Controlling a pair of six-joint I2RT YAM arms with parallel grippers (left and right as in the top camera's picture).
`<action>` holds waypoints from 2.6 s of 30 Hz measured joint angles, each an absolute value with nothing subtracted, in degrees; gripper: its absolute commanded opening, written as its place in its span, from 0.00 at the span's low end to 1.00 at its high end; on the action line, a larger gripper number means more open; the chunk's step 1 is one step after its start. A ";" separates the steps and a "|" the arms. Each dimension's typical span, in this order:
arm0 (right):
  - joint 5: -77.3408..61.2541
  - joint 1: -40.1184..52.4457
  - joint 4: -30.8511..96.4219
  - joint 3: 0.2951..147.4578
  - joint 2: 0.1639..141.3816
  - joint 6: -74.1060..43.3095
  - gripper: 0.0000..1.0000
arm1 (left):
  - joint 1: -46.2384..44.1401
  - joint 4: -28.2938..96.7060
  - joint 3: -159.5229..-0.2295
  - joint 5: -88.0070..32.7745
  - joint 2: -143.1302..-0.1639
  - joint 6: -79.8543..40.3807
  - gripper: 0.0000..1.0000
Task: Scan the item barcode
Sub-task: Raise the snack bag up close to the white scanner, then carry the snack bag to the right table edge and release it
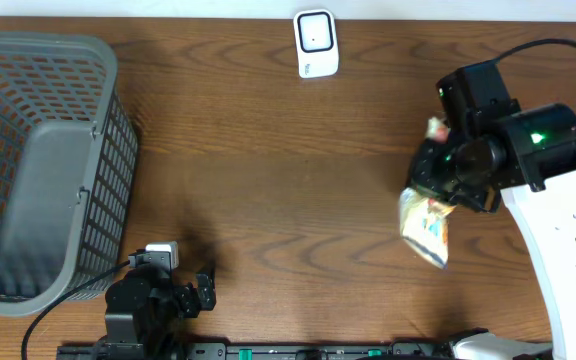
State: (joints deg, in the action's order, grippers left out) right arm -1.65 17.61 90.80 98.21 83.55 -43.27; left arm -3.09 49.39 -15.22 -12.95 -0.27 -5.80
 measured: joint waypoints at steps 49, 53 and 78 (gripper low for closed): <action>18.02 27.38 -6.26 110.50 133.05 -14.87 0.01 | -3.09 49.39 -15.22 -12.95 -0.27 -5.80 0.99; 19.16 27.33 -0.51 122.48 141.18 -12.56 0.01 | -3.09 49.41 -15.22 -12.93 -0.27 -5.78 0.99; 27.83 25.19 46.52 137.23 139.96 -10.85 0.01 | -3.09 49.41 -15.22 -12.93 -0.27 -5.80 0.99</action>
